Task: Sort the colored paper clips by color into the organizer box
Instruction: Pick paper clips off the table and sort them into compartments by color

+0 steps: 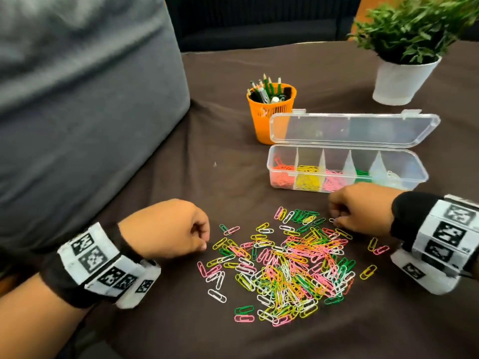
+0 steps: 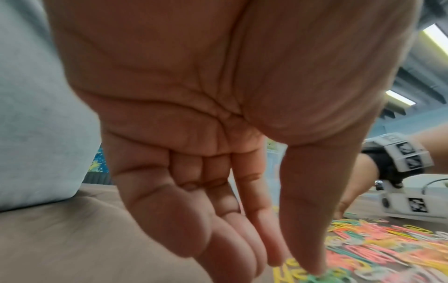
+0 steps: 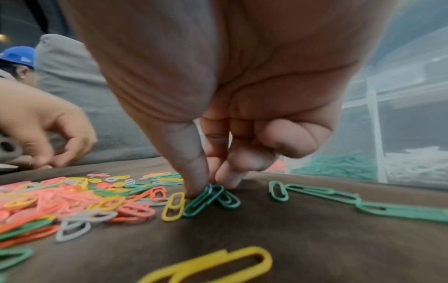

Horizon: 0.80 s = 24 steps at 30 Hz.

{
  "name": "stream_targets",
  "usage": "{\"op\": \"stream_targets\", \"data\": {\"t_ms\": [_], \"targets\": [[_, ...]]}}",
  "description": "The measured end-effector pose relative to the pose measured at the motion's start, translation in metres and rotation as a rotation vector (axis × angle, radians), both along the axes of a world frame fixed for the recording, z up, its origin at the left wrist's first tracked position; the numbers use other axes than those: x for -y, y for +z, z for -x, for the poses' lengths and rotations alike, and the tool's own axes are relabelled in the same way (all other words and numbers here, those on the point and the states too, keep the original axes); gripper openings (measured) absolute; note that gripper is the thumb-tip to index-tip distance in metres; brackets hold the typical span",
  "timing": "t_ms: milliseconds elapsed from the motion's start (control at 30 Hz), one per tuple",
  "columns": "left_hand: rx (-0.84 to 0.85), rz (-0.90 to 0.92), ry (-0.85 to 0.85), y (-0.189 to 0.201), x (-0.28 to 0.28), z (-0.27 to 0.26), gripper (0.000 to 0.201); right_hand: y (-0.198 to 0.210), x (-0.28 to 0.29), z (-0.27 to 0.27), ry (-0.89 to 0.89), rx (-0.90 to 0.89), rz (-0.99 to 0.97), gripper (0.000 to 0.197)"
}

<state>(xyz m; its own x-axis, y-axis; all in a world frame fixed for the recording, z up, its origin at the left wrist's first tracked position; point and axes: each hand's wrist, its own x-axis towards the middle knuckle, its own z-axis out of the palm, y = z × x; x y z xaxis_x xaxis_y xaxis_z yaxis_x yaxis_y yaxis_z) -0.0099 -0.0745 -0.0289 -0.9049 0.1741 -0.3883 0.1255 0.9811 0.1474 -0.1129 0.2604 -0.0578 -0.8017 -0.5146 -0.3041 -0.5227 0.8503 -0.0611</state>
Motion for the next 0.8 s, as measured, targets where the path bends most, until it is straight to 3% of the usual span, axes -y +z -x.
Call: {"op": "stream_targets", "data": {"t_ms": [100, 233, 367, 567, 800], "targets": [[0.027, -0.047, -0.046, -0.009, -0.008, -0.026, 0.015, -0.001, -0.005, 0.003, 0.025, 0.021, 0.006, 0.013], [-0.046, -0.042, -0.107, -0.015, -0.016, -0.044, 0.018, 0.006, -0.005, 0.005, -0.06, -0.075, 0.238, 0.017], [0.005, -0.064, -0.185, -0.012, -0.019, -0.054, 0.023, 0.01, 0.014, 0.003, -0.163, 0.087, 0.432, 0.023], [0.008, -0.025, -0.219, -0.014, -0.023, -0.059, 0.021, 0.0, 0.054, 0.006, 0.02, 0.03, 0.241, 0.006], [-0.005, 0.034, -0.271, -0.019, -0.033, -0.059, 0.016, -0.004, 0.076, 0.008, 0.044, 0.075, 0.17, 0.014]]}}
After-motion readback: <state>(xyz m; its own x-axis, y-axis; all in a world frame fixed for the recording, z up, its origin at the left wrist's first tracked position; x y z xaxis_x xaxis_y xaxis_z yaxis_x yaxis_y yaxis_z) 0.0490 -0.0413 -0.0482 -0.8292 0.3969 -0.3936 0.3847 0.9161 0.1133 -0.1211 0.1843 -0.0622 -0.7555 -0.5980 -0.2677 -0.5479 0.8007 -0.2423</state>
